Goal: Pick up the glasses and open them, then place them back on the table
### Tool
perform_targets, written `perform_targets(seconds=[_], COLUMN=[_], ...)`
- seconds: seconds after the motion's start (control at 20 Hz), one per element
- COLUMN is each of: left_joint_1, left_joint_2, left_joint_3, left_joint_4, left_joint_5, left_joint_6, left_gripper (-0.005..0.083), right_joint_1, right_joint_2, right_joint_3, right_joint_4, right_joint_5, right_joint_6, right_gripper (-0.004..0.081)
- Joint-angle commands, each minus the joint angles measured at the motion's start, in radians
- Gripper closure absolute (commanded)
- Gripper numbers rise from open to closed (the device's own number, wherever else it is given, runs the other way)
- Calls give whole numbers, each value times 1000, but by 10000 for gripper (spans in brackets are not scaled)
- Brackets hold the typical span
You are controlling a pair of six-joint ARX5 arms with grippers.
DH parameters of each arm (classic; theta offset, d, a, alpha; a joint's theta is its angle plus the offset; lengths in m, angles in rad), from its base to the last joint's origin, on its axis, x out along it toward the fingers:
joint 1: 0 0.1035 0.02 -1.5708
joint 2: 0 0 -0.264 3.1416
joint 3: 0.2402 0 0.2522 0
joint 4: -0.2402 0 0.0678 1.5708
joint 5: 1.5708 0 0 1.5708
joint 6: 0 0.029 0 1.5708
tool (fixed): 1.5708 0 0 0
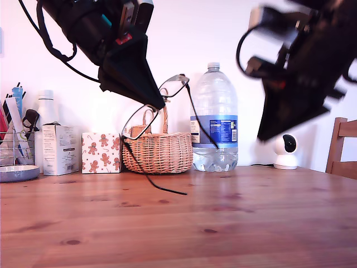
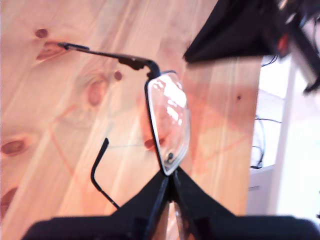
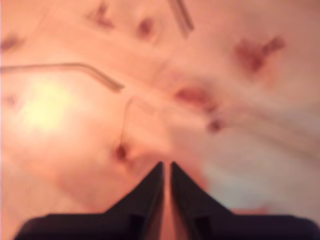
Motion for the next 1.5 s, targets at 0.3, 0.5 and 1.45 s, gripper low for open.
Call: perform_targets(seconds=[0.3,0.5,1.45], left_joint_1=[-3,-10,-410], left_joint_2=[6,6,6], left_joint_3=[0,0,-5], left_joint_4=[19,18,-34], left_joint_5=[-35,-97,-940], left_joint_6=[16,31,-14], left_gripper=[795,795,795], right_joint_1=[-80,-230,-325], right_joint_2=[-194,-307,-624], right_joint_3=[-43,-128,-363], right_joint_4=[92,135,241], right_joint_5=[108,108,100], right_joint_6=[-32,-32,78], right_gripper=[782,782,782])
